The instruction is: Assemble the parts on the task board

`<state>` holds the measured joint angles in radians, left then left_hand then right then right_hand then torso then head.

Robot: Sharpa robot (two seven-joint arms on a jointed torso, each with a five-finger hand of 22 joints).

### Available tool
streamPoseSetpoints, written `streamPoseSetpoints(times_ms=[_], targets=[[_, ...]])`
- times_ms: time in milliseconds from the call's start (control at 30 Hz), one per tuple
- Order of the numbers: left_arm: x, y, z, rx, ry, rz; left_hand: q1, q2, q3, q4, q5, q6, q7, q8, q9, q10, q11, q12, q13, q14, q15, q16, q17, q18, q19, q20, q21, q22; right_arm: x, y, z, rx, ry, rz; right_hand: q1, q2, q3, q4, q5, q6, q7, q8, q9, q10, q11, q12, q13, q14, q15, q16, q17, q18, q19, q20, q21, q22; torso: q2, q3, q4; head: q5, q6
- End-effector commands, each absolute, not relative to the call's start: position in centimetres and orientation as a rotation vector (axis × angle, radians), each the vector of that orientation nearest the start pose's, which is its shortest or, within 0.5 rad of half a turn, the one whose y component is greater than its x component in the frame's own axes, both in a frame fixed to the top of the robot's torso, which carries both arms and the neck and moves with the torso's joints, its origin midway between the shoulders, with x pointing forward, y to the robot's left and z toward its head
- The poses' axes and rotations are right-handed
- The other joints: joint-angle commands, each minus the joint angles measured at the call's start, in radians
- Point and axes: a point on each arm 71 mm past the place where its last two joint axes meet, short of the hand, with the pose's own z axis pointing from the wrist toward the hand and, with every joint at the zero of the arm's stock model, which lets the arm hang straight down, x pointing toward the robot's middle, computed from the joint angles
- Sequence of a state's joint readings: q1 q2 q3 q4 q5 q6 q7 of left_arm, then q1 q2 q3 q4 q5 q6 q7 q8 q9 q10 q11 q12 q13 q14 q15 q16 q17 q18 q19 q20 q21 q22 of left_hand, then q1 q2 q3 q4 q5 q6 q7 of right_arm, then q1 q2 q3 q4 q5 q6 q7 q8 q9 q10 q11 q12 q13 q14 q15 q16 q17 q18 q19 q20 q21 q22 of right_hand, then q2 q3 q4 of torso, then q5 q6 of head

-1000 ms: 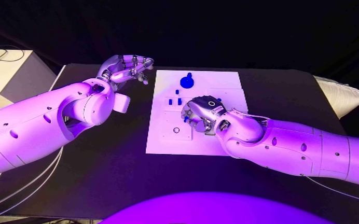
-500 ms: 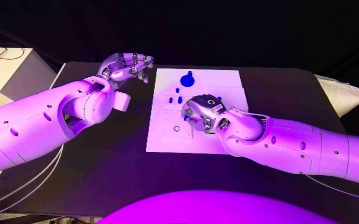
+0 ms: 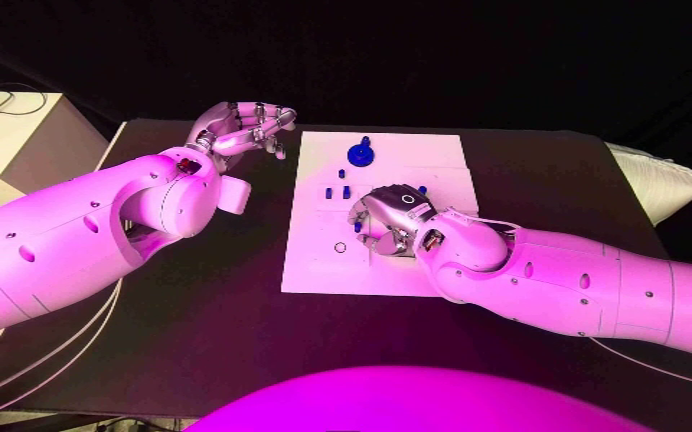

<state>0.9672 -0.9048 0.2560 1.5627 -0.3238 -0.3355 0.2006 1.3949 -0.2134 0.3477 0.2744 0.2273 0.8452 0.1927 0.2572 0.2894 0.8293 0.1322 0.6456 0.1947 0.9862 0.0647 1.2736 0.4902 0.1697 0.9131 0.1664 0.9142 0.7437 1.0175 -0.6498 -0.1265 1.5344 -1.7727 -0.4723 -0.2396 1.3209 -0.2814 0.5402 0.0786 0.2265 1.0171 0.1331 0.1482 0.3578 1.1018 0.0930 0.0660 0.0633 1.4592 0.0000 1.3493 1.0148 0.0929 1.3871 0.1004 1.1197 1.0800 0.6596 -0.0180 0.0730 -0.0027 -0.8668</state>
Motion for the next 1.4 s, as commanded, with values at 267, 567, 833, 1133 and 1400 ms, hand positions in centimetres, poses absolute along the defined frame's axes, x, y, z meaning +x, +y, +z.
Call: streamPoseSetpoints(times_ms=[267, 567, 833, 1133, 1400], targets=[[47.9, 23.6, -18.4, -1.034, 1.474, -1.403, 0.009, 0.0, -0.009, 0.001, 0.003, -0.004, 0.0, 0.005, -0.001, -0.007, 0.0, 0.007, -0.001, 0.002, 0.003, 0.005, 0.001, 0.014, 0.005, -0.001, 0.004, 0.001, 41.6, -10.3, -27.3, -0.342, 1.591, 0.71, 0.039, 0.016, -0.088, 0.011, 0.012, -0.039, -0.004, -0.034, -0.018, -0.072, 0.009, 0.016, 0.002, -0.007, 0.012, -0.024, -0.039, 0.029, -0.024, 0.006, -0.082, -0.074, -0.001, 0.0006, 0.001, -0.002, 0.002], [48.0, 23.7, -18.5, -1.037, 1.475, -1.4, 0.01, 0.0, -0.009, 0.001, 0.003, -0.003, 0.0, 0.005, -0.001, -0.008, 0.0, 0.007, -0.002, 0.002, 0.003, 0.005, 0.001, 0.014, 0.005, -0.001, 0.004, 0.002, 41.2, -10.8, -26.7, -0.296, 1.568, 0.733, 0.091, 0.037, -0.208, 0.055, 0.017, -0.064, -0.011, -0.063, -0.04, -0.124, 0.015, 0.045, 0.004, -0.011, 0.016, -0.038, -0.065, 0.033, -0.022, 0.01, -0.127, -0.109, -0.001, 0.0006, -0.0003, -0.007, 0.006], [48.0, 23.6, -18.6, -1.038, 1.476, -1.4, 0.011, 0.0, -0.01, 0.001, 0.003, -0.003, 0.0, 0.006, -0.001, -0.008, 0.0, 0.007, -0.002, 0.002, 0.003, 0.005, 0.001, 0.014, 0.005, -0.001, 0.004, 0.002, 41.7, -12.9, -25.0, -0.274, 1.616, 0.711, 0.117, 0.046, -0.193, 0.082, 0.02, -0.049, -0.006, -0.063, -0.046, -0.044, -0.005, 0.108, 0.014, 0.015, 0.001, 0.004, 0.016, 0.008, 0.037, 0.0, -0.004, 0.018, -0.002, 0.0009, -0.0026, -0.027, 0.024], [48.0, 23.7, -18.8, -1.042, 1.471, -1.396, 0.012, 0.001, -0.011, 0.002, 0.003, -0.003, 0.0, 0.007, -0.001, -0.009, 0.0, 0.008, -0.002, 0.002, 0.003, 0.005, 0.001, 0.014, 0.005, -0.001, 0.004, 0.002, 44.5, -17.0, -21.5, -0.291, 1.682, 0.63, 0.109, 0.016, -0.149, 0.098, 0.003, -0.054, 0.0, -0.071, -0.056, -0.036, -0.007, 0.111, 0.003, 0.026, -0.001, 0.033, 0.06, -0.002, 0.056, -0.006, 0.047, 0.071, -0.006, 0.0046, -0.0073, -0.04, 0.041], [47.9, 23.5, -19.1, -1.047, 1.472, -1.397, 0.012, 0.001, -0.011, 0.002, 0.003, -0.002, -0.001, 0.007, -0.001, -0.009, 0.0, 0.008, -0.002, 0.002, 0.003, 0.005, 0.001, 0.014, 0.005, -0.001, 0.004, 0.002, 46.5, -19.9, -20.3, -0.325, 1.723, 0.531, 0.103, 0.008, -0.211, 0.113, 0.008, -0.061, -0.018, -0.073, -0.06, -0.067, -0.003, 0.102, 0.002, 0.022, 0.002, 0.038, 0.061, -0.001, 0.052, -0.003, 0.041, 0.07, -0.009, 0.0078, -0.0049, -0.045, 0.045]])
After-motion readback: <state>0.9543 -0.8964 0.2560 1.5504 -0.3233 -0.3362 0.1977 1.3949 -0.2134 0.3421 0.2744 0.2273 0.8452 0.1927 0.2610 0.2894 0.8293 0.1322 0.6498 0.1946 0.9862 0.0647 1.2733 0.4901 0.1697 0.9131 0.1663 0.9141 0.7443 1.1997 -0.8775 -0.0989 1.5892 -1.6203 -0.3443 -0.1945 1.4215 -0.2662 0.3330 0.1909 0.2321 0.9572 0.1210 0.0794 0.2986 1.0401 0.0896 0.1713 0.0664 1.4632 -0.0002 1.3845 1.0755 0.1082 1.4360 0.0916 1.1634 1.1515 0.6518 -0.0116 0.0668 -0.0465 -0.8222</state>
